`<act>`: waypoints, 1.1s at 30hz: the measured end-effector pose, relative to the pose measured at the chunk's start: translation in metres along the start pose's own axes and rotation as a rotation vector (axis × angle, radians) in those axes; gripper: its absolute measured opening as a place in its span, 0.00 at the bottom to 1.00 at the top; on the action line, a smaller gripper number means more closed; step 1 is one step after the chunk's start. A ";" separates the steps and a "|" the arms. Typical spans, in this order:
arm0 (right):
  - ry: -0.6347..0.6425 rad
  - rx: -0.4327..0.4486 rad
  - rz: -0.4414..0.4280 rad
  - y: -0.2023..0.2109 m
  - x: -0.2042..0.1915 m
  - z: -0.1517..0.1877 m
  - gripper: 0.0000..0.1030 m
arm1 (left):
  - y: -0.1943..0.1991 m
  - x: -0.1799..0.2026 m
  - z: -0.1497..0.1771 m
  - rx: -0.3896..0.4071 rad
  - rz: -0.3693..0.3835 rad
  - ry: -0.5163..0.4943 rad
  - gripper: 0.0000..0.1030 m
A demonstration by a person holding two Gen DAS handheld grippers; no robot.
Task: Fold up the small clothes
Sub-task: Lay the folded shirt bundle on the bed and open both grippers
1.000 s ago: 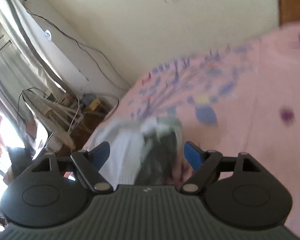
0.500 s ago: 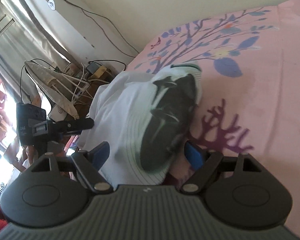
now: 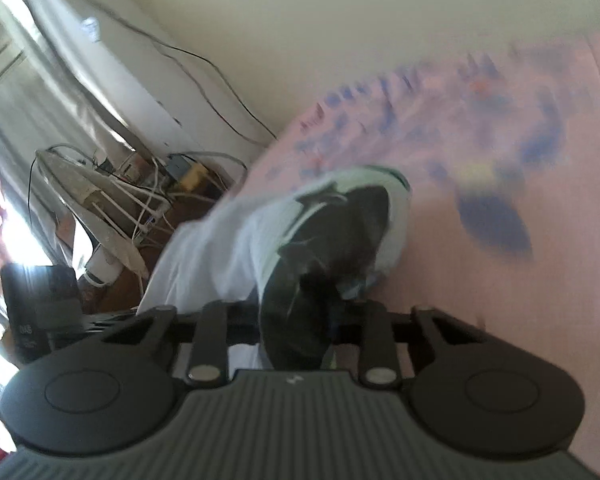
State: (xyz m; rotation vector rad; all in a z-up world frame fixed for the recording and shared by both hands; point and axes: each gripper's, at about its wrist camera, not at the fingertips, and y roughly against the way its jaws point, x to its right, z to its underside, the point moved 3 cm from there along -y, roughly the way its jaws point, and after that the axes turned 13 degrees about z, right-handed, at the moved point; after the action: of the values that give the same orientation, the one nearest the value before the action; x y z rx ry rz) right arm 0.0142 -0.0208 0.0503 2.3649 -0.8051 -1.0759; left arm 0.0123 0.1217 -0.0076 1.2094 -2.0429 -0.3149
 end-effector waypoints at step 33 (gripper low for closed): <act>0.157 0.186 0.270 -0.001 -0.020 -0.059 0.70 | -0.041 0.004 -0.043 0.185 -0.523 0.002 0.75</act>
State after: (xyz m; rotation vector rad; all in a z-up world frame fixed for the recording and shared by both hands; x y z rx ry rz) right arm 0.0498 0.0007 0.0961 2.3654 -1.1683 -0.7237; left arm 0.0679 0.1033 0.0024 1.8550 -1.7543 -0.3727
